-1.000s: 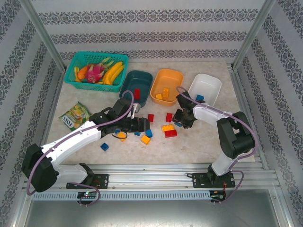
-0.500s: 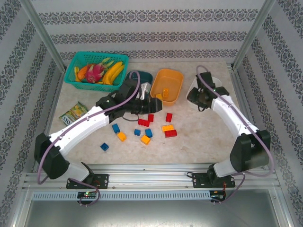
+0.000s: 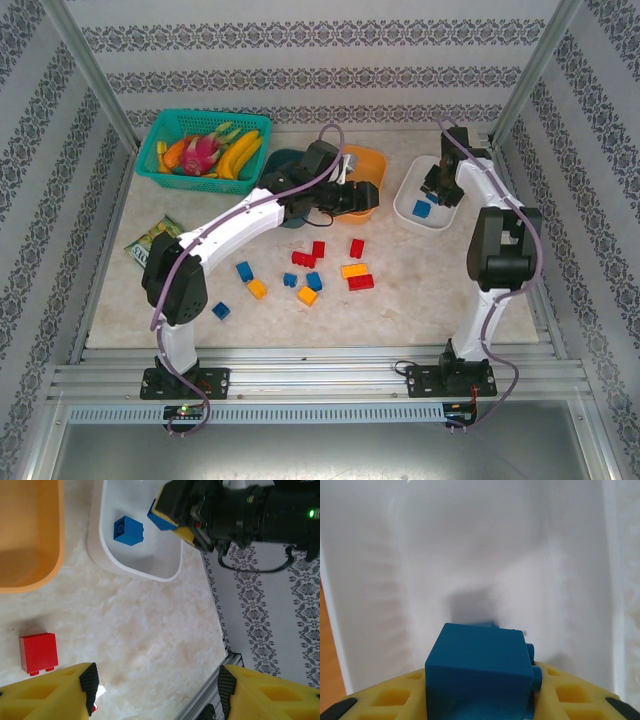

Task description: Sort the legos into containers by color

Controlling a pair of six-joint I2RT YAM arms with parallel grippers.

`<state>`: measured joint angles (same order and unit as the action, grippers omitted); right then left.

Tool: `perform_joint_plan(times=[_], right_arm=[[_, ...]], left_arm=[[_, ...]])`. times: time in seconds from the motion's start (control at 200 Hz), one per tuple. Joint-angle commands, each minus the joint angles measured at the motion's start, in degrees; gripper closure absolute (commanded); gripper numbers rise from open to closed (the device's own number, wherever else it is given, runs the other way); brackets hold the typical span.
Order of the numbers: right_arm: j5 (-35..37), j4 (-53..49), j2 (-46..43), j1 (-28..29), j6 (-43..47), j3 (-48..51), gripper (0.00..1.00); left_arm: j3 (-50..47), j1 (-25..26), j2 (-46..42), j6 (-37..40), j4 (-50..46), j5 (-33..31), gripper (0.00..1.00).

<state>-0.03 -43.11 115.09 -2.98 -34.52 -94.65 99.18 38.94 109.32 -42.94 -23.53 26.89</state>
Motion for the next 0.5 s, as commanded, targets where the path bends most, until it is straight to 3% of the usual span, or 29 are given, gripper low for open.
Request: perform_joint_plan(times=[0.0, 0.3, 0.495], right_arm=[[-1.02, -3.03, 4.39, -0.75, 0.37, -5.16, 0.67], [-1.07, -7.94, 14.94, -1.28, 0.98, -16.43, 0.61], [-1.73, -8.92, 14.99, -1.24, 1.04, -18.94, 0.43]], left_arm=[[2.31, -0.44, 1.25, 0.33, 0.67, 1.27, 0.33], [3.13, -0.75, 1.86, 0.75, -1.00, 0.27, 0.33], [2.04, -1.28, 0.01, 0.67, -2.46, -1.00, 0.33]])
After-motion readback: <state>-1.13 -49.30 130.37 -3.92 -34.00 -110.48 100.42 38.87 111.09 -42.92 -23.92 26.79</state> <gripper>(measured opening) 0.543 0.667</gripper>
